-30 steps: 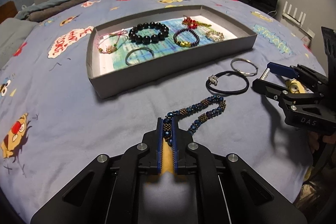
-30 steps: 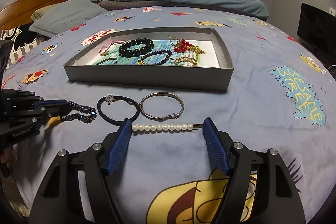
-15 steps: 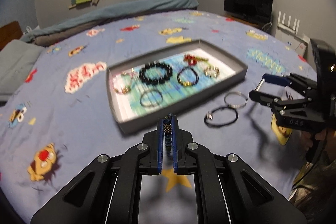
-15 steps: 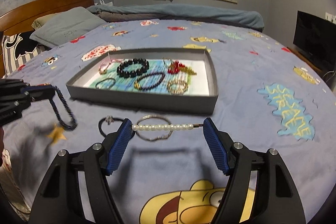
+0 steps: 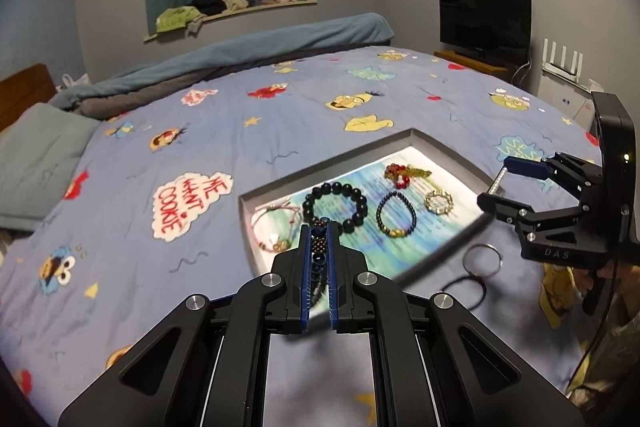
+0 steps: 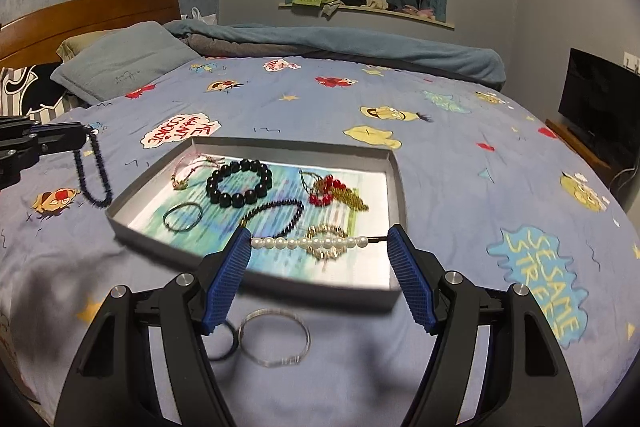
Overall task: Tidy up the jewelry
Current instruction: 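Carry the bead bracelet and pearl pin into the tray and open both tools, then move both tools back over the hair tie and silver bangle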
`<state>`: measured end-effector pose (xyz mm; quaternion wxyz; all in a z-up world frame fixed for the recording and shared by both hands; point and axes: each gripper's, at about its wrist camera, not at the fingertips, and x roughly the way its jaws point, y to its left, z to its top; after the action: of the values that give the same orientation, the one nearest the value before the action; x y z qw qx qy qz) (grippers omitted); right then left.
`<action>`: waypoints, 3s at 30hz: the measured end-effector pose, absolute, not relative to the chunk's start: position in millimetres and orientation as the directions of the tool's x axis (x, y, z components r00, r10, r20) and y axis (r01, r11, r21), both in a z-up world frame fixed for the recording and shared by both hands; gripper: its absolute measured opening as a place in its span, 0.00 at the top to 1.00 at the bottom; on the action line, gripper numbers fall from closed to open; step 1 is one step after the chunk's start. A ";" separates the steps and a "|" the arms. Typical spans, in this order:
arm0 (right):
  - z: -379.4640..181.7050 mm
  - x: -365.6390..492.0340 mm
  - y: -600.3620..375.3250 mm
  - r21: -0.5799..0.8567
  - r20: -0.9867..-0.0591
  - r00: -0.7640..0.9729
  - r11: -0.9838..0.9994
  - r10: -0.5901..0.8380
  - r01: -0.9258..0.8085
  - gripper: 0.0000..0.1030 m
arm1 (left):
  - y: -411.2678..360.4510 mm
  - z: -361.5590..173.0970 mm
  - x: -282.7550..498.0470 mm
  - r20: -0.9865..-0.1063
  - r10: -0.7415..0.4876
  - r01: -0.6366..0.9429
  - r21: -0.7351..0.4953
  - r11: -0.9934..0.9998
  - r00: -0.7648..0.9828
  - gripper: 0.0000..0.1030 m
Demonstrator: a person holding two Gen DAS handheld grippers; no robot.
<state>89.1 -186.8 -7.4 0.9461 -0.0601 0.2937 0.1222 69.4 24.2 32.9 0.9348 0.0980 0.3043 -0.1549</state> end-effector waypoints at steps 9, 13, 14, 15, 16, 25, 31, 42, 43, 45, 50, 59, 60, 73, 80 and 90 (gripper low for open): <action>-29.8 127.3 -172.1 0.004 -0.653 0.728 0.962 0.208 -0.272 0.32 | 19.1 -1.5 107.5 -0.668 -0.293 0.355 -0.045 0.934 0.684 0.92; -37.6 134.1 -170.4 0.010 -0.685 0.699 0.962 0.205 -0.272 0.32 | 31.5 -28.0 115.5 -0.720 -0.265 0.315 -0.068 0.947 0.642 0.92; -39.1 135.2 -170.0 0.009 -0.692 0.692 0.962 0.203 -0.273 0.32 | 35.6 -32.2 115.4 -0.726 -0.259 0.304 -0.072 0.950 0.637 0.92; -40.3 136.1 -169.6 0.008 -0.698 0.687 0.961 0.202 -0.275 0.32 | 38.6 -35.9 115.1 -0.731 -0.255 0.296 -0.075 0.952 0.633 0.92; -40.8 136.5 -169.6 0.007 -0.701 0.684 0.961 0.201 -0.275 0.32 | 42.0 -39.5 114.5 -0.736 -0.250 0.288 -0.078 0.954 0.629 0.92; -45.0 145.5 -162.7 -0.016 -0.768 0.619 0.961 0.165 -0.276 0.32 | 48.4 -60.9 125.3 -0.786 -0.205 0.262 -0.057 0.963 0.583 0.92; -48.6 153.9 -163.0 -0.008 -0.798 0.583 0.964 0.154 -0.266 0.32 | 48.3 -62.5 131.6 -0.790 -0.185 0.249 -0.042 0.968 0.584 0.92; -58.4 160.6 -168.4 0.037 -0.824 0.543 0.971 0.164 -0.237 0.32 | 44.2 -67.2 133.7 -0.791 -0.153 0.249 -0.001 0.968 0.593 0.92; -58.5 160.7 -168.8 0.041 -0.823 0.542 0.971 0.166 -0.236 0.32 | 44.2 -67.2 133.7 -0.790 -0.154 0.249 -0.002 0.969 0.593 0.92; -58.3 160.9 -168.5 0.042 -0.823 0.542 0.971 0.168 -0.236 0.32 | 44.2 -67.4 133.6 -0.789 -0.155 0.247 -0.003 0.969 0.595 0.92; -58.0 161.5 -168.0 0.041 -0.822 0.545 0.971 0.166 -0.234 0.31 | 44.6 -67.4 133.5 -0.787 -0.155 0.247 -0.003 0.969 0.598 0.92; -54.6 159.1 -168.4 0.013 -0.811 0.568 0.976 0.137 -0.216 0.24 | 41.6 -64.8 129.7 -0.787 -0.153 0.251 0.002 0.968 0.598 0.89; -53.4 158.4 -168.9 0.011 -0.808 0.573 0.977 0.134 -0.213 0.24 | 41.3 -64.0 128.9 -0.786 -0.152 0.250 0.003 0.968 0.599 0.89; -15.2 128.6 -180.6 0.019 -0.721 0.676 0.980 0.150 -0.197 0.10 | 40.5 -32.4 110.9 -0.741 -0.145 0.228 0.010 0.974 0.655 0.46; 7.2 114.1 -198.1 0.046 -0.655 0.742 0.987 0.147 -0.155 0.06 | 34.4 -7.8 94.8 -0.694 -0.134 0.223 0.039 0.974 0.707 0.22; 9.1 83.1 -235.2 0.099 -0.633 0.762 0.991 0.135 -0.094 0.06 | 19.0 -5.4 65.2 -0.686 -0.177 0.260 0.018 0.965 0.705 0.15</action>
<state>83.1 -235.2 9.1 0.9382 0.0307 0.3391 0.0611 65.2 19.0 -5.4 0.9217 0.0569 0.3650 -0.1187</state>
